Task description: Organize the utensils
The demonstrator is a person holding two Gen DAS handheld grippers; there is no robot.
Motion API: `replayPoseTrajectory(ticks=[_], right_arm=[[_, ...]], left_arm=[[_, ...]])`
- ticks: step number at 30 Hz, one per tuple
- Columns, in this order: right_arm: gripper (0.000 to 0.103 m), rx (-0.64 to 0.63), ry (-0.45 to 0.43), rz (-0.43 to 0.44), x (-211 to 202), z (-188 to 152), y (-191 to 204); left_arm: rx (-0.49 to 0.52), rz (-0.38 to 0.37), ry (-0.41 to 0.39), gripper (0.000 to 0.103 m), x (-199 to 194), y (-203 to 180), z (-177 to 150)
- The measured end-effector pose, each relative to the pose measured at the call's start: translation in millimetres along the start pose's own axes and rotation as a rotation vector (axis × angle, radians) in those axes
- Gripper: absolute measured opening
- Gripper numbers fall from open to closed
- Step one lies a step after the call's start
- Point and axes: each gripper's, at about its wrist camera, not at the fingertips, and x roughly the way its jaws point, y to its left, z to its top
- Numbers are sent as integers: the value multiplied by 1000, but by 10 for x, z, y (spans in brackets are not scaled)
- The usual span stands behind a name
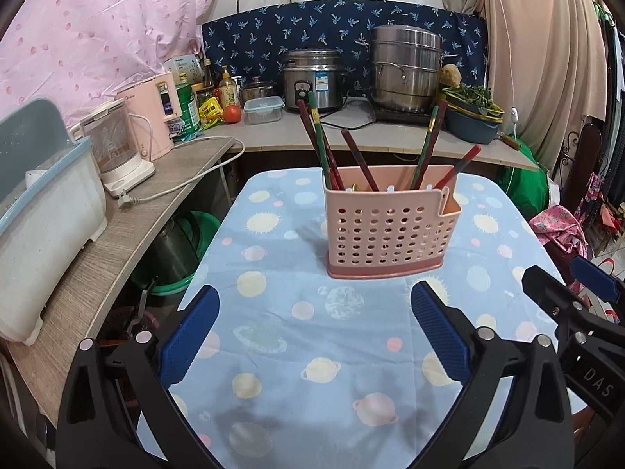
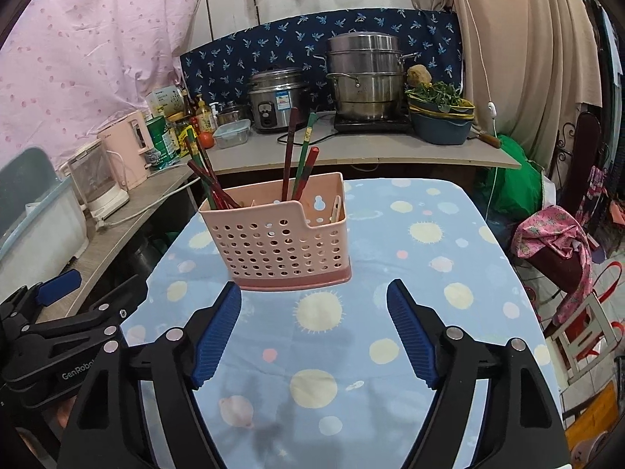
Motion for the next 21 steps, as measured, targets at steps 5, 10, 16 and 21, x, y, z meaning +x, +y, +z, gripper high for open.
replayPoseTrajectory(ticks=[5,10,16,21], right_arm=[[84,1,25,-14,41,-80,-28],[86,4,57,-9,90,-161,-53],[91,0,77,-27,122,-215,-48],[96,-19,73,-27,123,-250,-1]], left_arm=[[2,9,14,96,17,11,-66],[-6,27,29,96,60,36,-124],[-11,33,47,96,103,46,-181],[-23,38,61,96,138,83,-212]])
